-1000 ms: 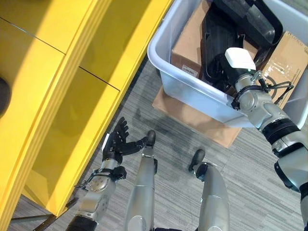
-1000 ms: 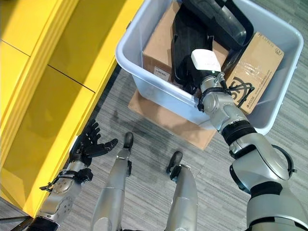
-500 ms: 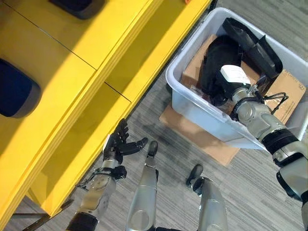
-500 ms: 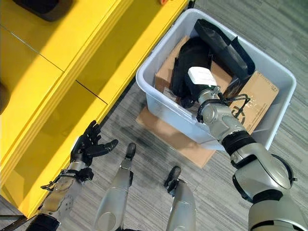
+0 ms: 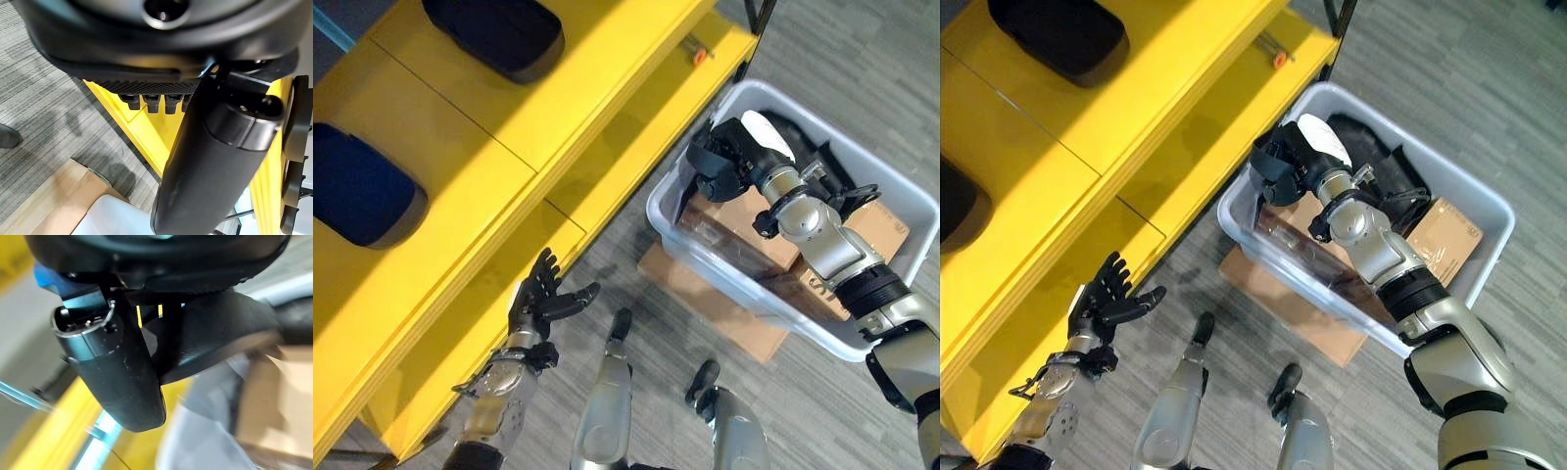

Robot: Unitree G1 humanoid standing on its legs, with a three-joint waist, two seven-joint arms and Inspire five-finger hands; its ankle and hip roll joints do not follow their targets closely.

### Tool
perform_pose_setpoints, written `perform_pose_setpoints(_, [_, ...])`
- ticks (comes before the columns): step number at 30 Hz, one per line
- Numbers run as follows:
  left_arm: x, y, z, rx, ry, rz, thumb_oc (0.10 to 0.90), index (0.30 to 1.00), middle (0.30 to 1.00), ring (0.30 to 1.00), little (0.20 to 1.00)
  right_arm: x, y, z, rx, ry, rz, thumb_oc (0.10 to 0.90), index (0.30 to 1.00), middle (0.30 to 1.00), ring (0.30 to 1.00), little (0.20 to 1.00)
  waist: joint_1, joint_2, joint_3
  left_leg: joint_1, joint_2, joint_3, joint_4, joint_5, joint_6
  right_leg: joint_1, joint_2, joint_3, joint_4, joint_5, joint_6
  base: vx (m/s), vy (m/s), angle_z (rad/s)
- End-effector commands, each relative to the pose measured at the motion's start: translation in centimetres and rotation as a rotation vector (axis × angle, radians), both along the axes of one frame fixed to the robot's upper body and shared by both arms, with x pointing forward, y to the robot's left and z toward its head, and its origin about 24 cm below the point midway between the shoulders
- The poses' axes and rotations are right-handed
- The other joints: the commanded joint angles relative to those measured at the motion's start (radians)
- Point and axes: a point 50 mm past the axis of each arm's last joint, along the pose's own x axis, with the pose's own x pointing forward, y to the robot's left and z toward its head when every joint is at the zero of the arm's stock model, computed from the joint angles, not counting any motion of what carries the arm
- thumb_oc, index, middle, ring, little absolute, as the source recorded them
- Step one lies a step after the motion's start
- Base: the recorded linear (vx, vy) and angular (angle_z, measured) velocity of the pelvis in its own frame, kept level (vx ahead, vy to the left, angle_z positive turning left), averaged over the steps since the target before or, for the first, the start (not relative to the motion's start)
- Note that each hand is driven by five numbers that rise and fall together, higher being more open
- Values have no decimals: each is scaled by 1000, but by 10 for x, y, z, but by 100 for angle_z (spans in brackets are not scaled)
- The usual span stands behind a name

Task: Move parts from the plastic box to the shelf.

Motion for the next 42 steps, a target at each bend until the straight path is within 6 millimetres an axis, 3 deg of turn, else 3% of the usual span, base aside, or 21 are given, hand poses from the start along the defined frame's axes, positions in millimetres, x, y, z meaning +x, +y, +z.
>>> perform_pose_setpoints(1, [-4,5,10,38,-64,-22,900,1000,1000,1000,1000,-15,27,51,123,-228,169,400,300,300,300,300,15,-68,-146,-6,64,27,43,-80,4,132,-50,45,-116,7,60,0,0,0])
perform_pose_setpoints(6, [-7,8,4,41,-32,-19,900,1000,1000,1000,1000,-25,28,56,135,-254,222,400,300,300,300,300,2,-75,-174,23,75,42,42,-86,2,151,-45,58,-132,12,61,17,3,-9])
perform_pose_setpoints(18, [-17,12,-10,58,38,-19,900,1000,1000,1000,1000,-44,14,48,99,-237,276,400,300,300,300,300,-53,-77,-237,119,108,99,10,-92,-1,189,-30,112,-185,44,73,21,5,-18])
perform_pose_setpoints(20, [-20,13,-14,61,50,-16,900,1000,1000,1000,1000,-49,7,40,93,-223,274,400,300,300,300,300,-80,-74,-260,162,120,128,-16,-91,-3,203,-26,135,-209,56,82,38,24,-22])
perform_pose_setpoints(31, [-29,15,-21,67,81,-3,900,1000,1000,1000,1000,-56,-17,21,57,-185,212,400,300,300,300,300,-143,-62,-311,260,139,204,-58,-96,-7,228,-23,189,-237,74,96,15,7,-25])
perform_pose_setpoints(42, [-34,15,-28,61,103,15,900,1000,1000,1000,1000,-61,-34,15,-32,-168,156,400,300,300,300,300,-184,-45,-354,342,162,256,-120,-72,-19,249,-7,229,-254,73,95,-8,-12,-15])
